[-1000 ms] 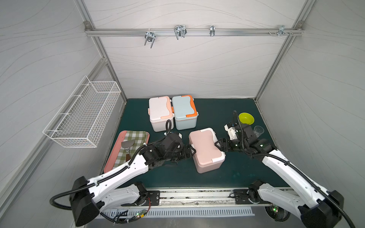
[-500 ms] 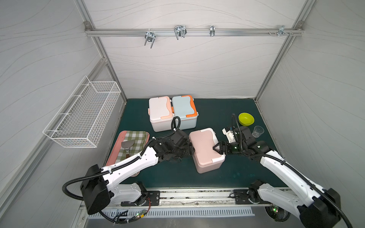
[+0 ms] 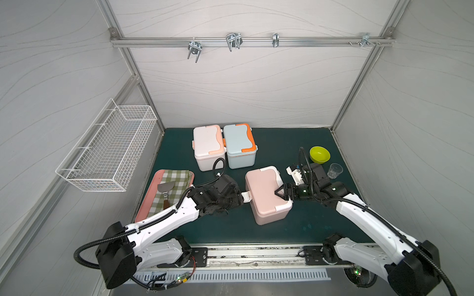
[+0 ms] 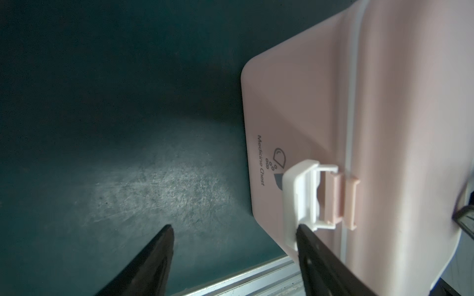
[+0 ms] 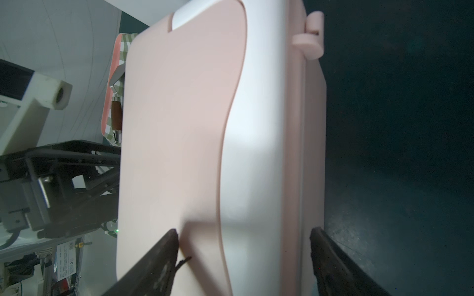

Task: Open first aid kits and take out gauze
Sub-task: Open the fastener of the first aid kit.

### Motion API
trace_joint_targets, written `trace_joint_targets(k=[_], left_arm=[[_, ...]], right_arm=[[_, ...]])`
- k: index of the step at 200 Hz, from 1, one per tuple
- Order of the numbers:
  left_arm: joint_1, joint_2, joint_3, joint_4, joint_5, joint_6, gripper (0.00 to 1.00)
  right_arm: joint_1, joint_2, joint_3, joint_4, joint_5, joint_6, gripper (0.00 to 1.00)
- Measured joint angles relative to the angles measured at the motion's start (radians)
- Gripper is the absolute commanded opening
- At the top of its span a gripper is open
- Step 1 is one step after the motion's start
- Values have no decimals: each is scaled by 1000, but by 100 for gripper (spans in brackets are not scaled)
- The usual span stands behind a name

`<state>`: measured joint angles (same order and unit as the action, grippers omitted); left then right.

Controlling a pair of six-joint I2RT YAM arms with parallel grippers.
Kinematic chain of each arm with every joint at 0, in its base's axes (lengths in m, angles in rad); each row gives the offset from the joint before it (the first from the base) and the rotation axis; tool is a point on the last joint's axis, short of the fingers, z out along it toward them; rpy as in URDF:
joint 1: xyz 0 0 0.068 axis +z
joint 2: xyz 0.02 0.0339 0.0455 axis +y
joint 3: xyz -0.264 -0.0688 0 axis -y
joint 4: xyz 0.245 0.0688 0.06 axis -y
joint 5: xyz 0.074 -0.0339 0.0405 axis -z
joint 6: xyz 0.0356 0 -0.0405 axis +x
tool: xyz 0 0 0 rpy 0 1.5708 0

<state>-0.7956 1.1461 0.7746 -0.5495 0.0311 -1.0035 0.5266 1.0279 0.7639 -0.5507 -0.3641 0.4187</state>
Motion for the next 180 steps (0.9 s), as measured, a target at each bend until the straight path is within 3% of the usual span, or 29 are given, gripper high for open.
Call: trace_joint_targets(k=[61,118,180], left_arm=[[78,32,-32,51,79,5,80],[97,-160,-39,-47,23,34,88],[97,-266,-4,-153,2,87,91]], right_arm=[[-5,0,-14,14,-71,10,79],[34,24,-21,65,-149,61,78],[120,26,-21,92,-122,96,79]])
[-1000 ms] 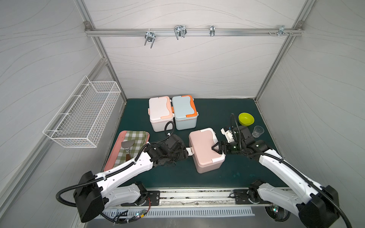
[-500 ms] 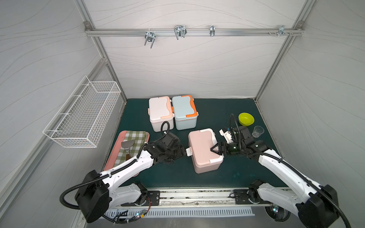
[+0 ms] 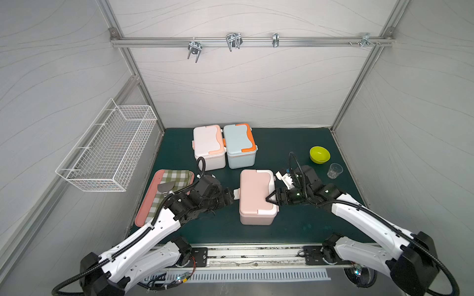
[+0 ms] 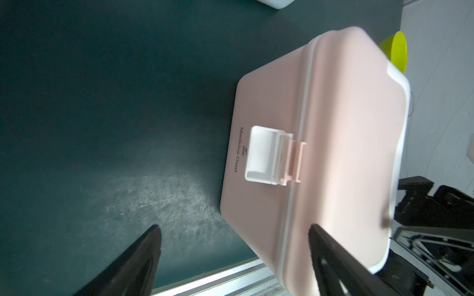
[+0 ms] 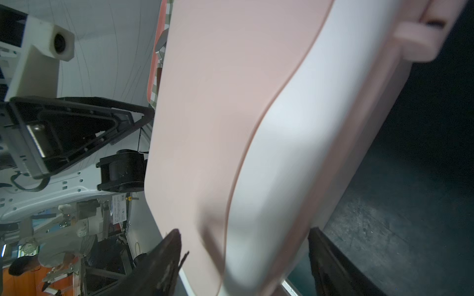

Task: Open first aid kits and take out gauze
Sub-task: Open the fastener of the first aid kit, then open the lid of the first aid kit.

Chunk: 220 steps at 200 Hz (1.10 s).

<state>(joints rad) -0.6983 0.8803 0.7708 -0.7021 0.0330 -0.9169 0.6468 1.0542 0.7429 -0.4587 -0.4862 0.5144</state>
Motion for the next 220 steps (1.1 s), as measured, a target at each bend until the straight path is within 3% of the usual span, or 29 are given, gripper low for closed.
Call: trace_joint_targets(k=[73,166,220], left_arm=[[0,21,56,21,98,33,89],[0,219,71,162,256,52,88],[0,237,89,199,270,62,83]], right_arm=[[-13,-60,0,-20,53,1,85],[-25,-55,0,-20,53,-8,69],[-25,-38,0,-19,40,-13,63]])
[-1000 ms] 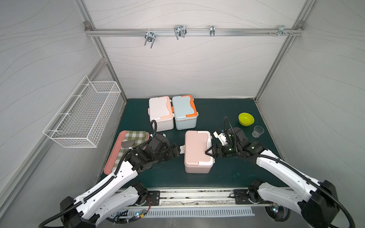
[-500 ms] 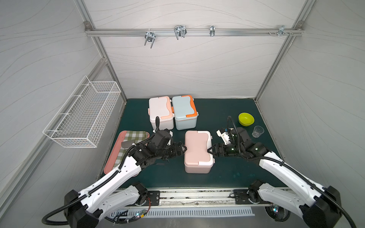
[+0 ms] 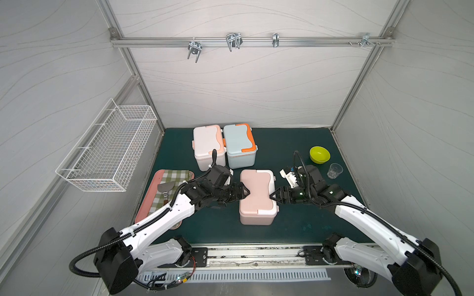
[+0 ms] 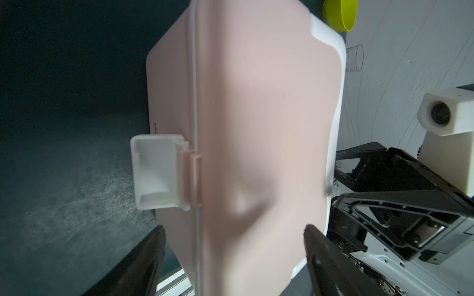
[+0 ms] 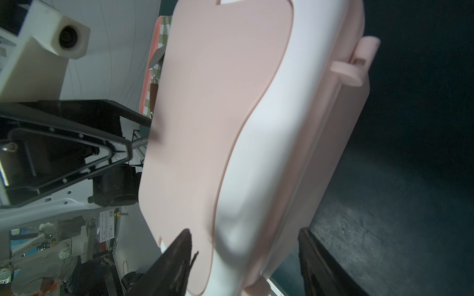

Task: Open first aid kits and take out gauze
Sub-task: Open the lid of the first aid kit.

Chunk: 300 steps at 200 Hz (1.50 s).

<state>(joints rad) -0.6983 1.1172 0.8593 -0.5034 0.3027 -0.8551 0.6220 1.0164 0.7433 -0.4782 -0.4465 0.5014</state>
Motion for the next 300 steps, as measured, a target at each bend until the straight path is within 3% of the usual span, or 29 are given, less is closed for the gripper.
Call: trace_joint_targets(k=[106,300], left_arm=[[0,124,55,16,-10,60,80],[7,126,79,40,15,92,80]], right_arm=[[0,8,0,0,-7,-2,61],[0,19,0,2,-11,-1,61]])
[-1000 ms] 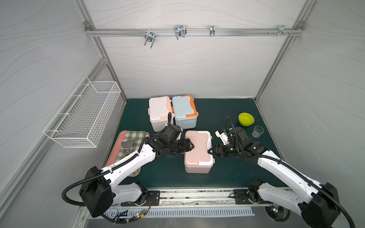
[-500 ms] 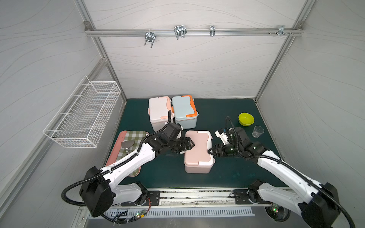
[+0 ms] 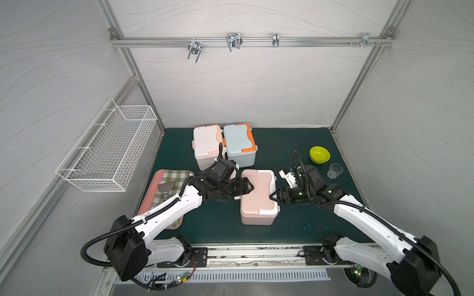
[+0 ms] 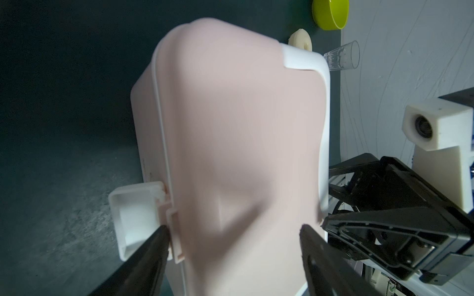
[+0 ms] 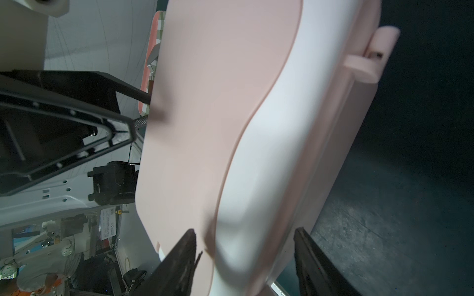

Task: Open first aid kits and take out gauze
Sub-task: Open the lid of the first aid kit.

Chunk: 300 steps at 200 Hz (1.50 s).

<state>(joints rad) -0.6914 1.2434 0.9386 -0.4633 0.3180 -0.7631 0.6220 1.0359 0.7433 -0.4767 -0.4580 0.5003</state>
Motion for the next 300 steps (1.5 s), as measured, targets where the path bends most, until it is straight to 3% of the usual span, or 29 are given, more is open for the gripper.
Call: trace_joint_targets(k=[114,168,193,240,300], left_arm=[[19,2,-30,67,53,-51,81],[75,-84,-125,147,86,-121,82],[84,-113,-160,182,93,-151,83],[87,-124,-179,257,148,-192,83],[76,-126,-176,326,240,-215,83]], right_arm=[[-6,50,1,29,-30,21,64],[21,108,14,86,-61,69,66],[32,124,25,87,-62,79,70],[38,108,45,43,-20,72,91],[32,6,43,53,-3,95,93]])
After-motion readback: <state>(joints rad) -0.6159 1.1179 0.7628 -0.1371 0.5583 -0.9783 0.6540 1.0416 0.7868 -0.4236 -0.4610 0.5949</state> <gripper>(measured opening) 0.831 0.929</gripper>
